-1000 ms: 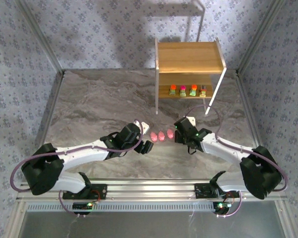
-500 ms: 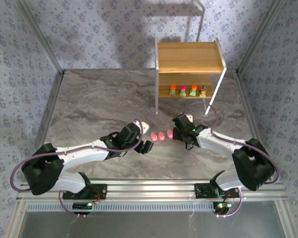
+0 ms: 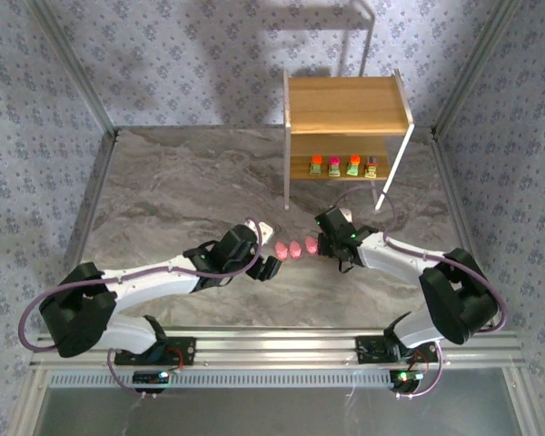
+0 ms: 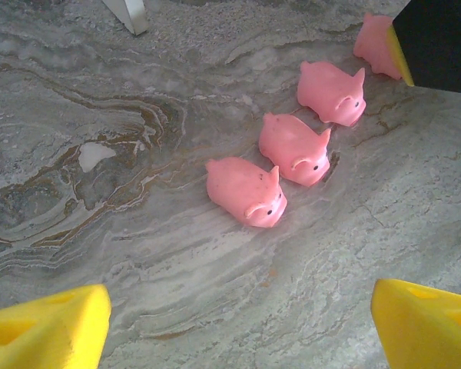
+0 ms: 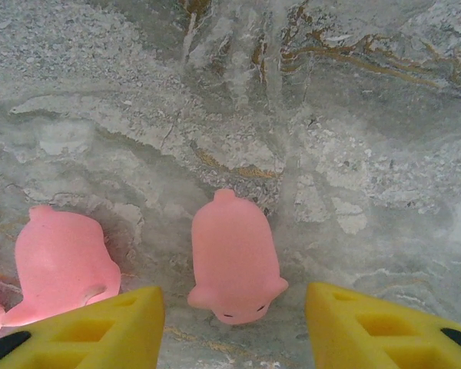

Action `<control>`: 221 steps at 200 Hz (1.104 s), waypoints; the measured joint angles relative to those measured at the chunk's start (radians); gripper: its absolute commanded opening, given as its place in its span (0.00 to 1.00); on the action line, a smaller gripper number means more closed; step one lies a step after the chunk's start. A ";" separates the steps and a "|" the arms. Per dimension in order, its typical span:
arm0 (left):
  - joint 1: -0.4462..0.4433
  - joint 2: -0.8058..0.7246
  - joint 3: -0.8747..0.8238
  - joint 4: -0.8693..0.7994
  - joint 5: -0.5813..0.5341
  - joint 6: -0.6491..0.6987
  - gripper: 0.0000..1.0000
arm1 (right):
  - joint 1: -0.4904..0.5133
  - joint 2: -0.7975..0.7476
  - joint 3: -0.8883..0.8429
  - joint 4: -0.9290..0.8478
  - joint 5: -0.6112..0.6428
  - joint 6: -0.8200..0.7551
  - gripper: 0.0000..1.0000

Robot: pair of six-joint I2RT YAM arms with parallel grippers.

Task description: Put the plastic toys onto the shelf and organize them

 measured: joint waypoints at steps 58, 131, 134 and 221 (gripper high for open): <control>0.000 0.000 0.000 0.000 0.000 0.000 0.88 | -0.006 0.026 0.000 0.018 -0.007 -0.003 0.52; 0.000 0.006 0.001 -0.005 0.000 0.000 0.88 | -0.015 0.055 0.005 0.027 -0.014 -0.004 0.48; 0.000 0.006 0.001 -0.005 0.000 0.000 0.88 | -0.016 0.056 0.005 0.027 -0.014 -0.004 0.48; 0.000 0.006 0.001 -0.007 0.000 0.000 0.88 | -0.024 0.075 0.017 0.042 -0.014 -0.007 0.46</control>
